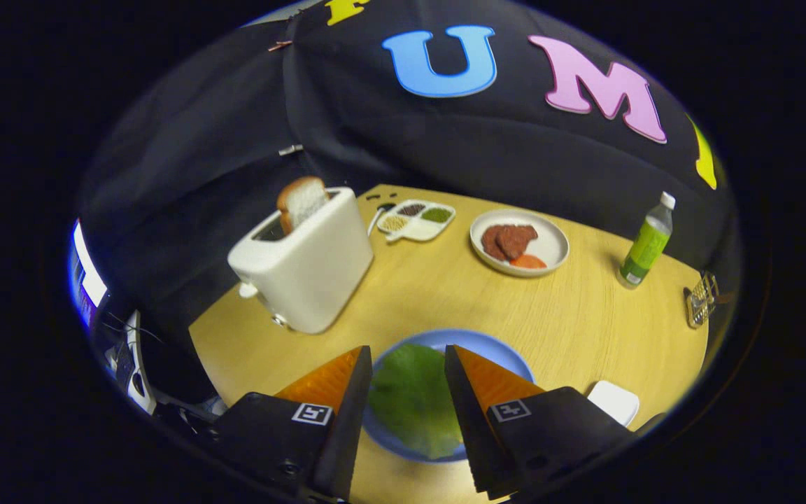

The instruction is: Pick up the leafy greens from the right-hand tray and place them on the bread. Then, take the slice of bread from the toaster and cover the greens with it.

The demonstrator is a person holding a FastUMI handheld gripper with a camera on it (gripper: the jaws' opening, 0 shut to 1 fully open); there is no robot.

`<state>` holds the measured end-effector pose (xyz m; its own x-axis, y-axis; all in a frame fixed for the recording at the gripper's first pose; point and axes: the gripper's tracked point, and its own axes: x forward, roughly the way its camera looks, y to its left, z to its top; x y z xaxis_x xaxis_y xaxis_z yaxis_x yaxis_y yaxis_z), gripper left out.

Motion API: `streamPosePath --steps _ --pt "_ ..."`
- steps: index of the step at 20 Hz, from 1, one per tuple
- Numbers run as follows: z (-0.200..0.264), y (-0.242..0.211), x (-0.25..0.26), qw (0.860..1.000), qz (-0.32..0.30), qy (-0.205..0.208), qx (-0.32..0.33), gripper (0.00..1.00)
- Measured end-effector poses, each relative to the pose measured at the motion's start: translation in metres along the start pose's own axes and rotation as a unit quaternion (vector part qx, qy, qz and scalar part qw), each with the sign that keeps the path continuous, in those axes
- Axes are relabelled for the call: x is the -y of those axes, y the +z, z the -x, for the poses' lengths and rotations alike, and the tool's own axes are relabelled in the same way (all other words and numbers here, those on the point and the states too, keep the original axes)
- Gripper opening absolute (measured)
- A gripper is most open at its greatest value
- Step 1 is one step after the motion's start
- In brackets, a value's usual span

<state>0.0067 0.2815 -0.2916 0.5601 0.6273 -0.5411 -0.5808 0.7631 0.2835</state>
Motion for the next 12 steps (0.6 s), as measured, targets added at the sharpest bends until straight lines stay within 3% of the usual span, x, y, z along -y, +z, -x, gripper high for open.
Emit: streamPosePath --steps 6,12 --pt "-0.027 0.102 -0.072 0.999 0.019 0.032 0.033 0.69" --pt "-0.094 0.136 -0.122 0.999 0.013 0.03 0.022 0.7"
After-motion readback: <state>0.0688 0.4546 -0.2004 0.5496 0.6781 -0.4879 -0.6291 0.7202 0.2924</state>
